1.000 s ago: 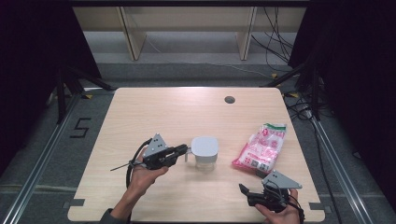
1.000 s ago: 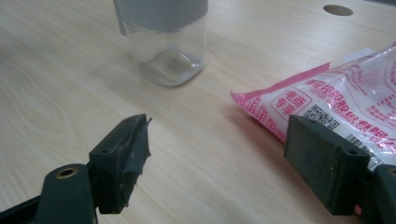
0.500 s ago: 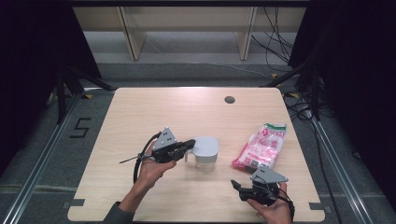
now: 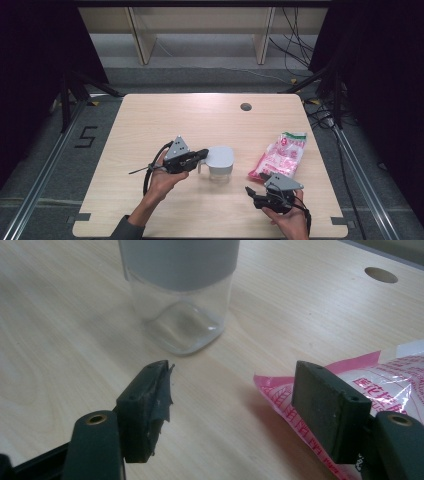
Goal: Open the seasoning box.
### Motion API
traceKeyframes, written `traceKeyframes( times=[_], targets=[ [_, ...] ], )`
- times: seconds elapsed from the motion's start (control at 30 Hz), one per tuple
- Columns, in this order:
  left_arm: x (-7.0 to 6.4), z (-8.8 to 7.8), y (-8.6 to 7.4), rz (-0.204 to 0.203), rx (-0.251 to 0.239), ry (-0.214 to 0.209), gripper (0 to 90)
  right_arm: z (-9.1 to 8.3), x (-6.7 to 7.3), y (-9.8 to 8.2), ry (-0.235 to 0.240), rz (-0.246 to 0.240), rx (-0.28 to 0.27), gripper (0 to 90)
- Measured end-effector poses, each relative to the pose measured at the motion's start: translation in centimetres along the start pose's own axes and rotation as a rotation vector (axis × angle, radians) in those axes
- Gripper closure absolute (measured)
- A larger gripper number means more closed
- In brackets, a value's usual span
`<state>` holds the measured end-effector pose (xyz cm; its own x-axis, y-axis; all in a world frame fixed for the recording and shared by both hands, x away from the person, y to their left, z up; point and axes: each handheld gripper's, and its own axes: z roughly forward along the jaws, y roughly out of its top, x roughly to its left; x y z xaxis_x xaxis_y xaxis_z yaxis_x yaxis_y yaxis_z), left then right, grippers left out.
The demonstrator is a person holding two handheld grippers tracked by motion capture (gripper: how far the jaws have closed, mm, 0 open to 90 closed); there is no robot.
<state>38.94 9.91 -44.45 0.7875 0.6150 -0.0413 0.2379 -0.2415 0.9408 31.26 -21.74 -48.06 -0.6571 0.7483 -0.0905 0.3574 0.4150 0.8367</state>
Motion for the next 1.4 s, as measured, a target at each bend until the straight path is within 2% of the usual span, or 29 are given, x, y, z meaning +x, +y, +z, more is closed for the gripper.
traceKeyframes(
  times=[0.03, 0.07, 0.13, 0.17, 0.2, 0.23, 0.3, 0.37, 0.43, 0.47, 0.5, 0.53, 0.57, 0.63, 0.67, 0.73, 0.77, 0.8, 0.87, 0.97, 1.03, 1.07, 1.1, 1.13, 1.17, 1.2, 1.27, 1.33, 1.4],
  targets=[
    [0.1, 0.0, 0.0, 0.000, -0.004, -0.001, 88.9, 0.0, 0.0, 0.1, -0.001, 0.009, 0.003, 33.5],
    [0.1, 0.0, 0.0, 0.002, -0.003, -0.002, 88.9, 0.1, -0.2, 0.1, -0.001, -0.004, 0.004, 35.1],
    [0.1, 0.0, -0.1, 0.001, -0.003, 0.000, 88.9, 0.2, -0.2, 0.2, -0.005, 0.012, -0.008, 36.4],
    [0.0, 0.0, -0.1, 0.000, -0.005, 0.000, 88.9, 0.4, -0.5, 0.3, -0.014, -0.013, -0.023, 40.2],
    [0.0, 0.0, 0.0, 0.021, -0.001, 0.000, 88.9, 0.5, -0.5, 0.4, -0.023, -0.005, -0.034, 42.8],
    [0.0, 0.0, 0.0, 0.021, -0.001, 0.000, 88.9, 0.5, -0.5, 0.4, -0.023, -0.005, -0.034, 42.8],
    [0.0, 0.0, -0.1, 0.023, -0.003, 0.002, 88.9, 0.5, -0.7, 0.6, -0.028, 0.001, -0.051, 48.8],
    [0.0, 0.0, -0.1, 0.021, -0.004, 0.003, 89.0, 0.6, -0.7, 0.8, -0.026, 0.023, -0.037, 52.6],
    [0.0, -0.1, -0.1, 0.018, -0.005, -0.001, 88.9, 1.0, -0.8, 0.8, -0.020, 0.017, -0.041, 53.4],
    [0.0, -0.1, -0.1, 0.014, -0.006, -0.003, 88.9, 1.0, -0.7, 0.9, 0.000, 0.048, -0.017, 54.3],
    [0.2, -0.2, -0.1, 0.029, 0.004, -0.004, 88.9, 1.2, -0.9, 0.9, 0.011, 0.030, -0.023, 55.3],
    [0.1, -0.1, -0.2, 0.017, -0.006, -0.001, 88.9, 1.2, -0.8, 0.9, 0.025, 0.037, -0.013, 56.8],
    [0.1, -0.1, -0.2, 0.018, -0.005, -0.002, 88.9, 1.4, -0.9, 1.1, 0.014, 0.006, -0.028, 58.3],
    [0.1, -0.1, -0.2, 0.018, -0.006, -0.003, 88.9, 1.5, -0.6, 1.3, 0.029, 0.026, -0.016, 59.6],
    [0.1, -0.1, -0.2, 0.011, -0.005, -0.003, 88.8, 1.7, -0.7, 1.4, 0.025, -0.004, -0.028, 59.6],
    [0.1, -0.1, -0.2, 0.016, -0.008, -0.003, 88.6, 1.9, -0.7, 1.5, 0.020, -0.021, -0.025, 62.3],
    [0.1, -0.1, -0.2, 0.019, -0.009, -0.002, 88.6, 1.9, -0.6, 1.5, 0.038, -0.013, -0.010, 63.7],
    [0.1, -0.1, -0.2, 0.024, -0.009, -0.003, 88.7, 1.8, -0.3, 1.6, 0.044, 0.019, -0.007, 65.5],
    [0.1, -0.1, -0.2, 0.018, -0.014, -0.009, 88.7, 1.9, -0.7, 1.8, 0.037, -0.039, -0.043, 68.3],
    [0.3, -0.3, -0.3, 0.022, -0.006, -0.006, 88.7, 2.0, -0.5, 2.2, 0.033, -0.002, -0.049, 70.2],
    [0.3, -0.3, -0.3, 0.020, -0.009, -0.007, 88.7, 2.0, -0.6, 2.4, 0.036, -0.007, -0.051, 73.0],
    [0.2, -0.3, -0.3, 0.019, -0.008, -0.007, 88.7, 2.0, -0.7, 2.5, 0.032, -0.032, -0.068, 75.6],
    [0.3, -0.3, -0.3, 0.022, -0.007, -0.007, 88.7, 2.0, -0.7, 2.6, 0.045, -0.035, -0.068, 76.5],
    [0.3, -0.3, -0.3, 0.021, -0.008, -0.009, 88.7, 2.0, -0.6, 2.8, 0.036, -0.033, -0.080, 76.8],
    [0.3, -0.3, -0.3, 0.020, -0.009, -0.012, 88.7, 2.0, -0.5, 2.9, 0.041, -0.018, -0.072, 77.4],
    [0.4, -0.3, -0.3, 0.026, -0.008, -0.014, 88.7, 2.0, -0.5, 3.0, 0.044, -0.044, -0.078, 78.4],
    [0.4, -0.3, -0.4, 0.014, -0.007, -0.010, 88.7, 2.0, -0.4, 3.3, 0.046, -0.028, -0.084, 80.6],
    [0.4, -0.3, -0.4, 0.012, -0.007, -0.012, 88.7, 2.1, -0.6, 3.6, 0.042, -0.047, -0.103, 82.0],
    [0.5, -0.3, -0.4, 0.011, -0.007, -0.016, 88.4, 2.1, -0.6, 3.8, 0.045, -0.039, -0.109, 82.0]
  ],
)
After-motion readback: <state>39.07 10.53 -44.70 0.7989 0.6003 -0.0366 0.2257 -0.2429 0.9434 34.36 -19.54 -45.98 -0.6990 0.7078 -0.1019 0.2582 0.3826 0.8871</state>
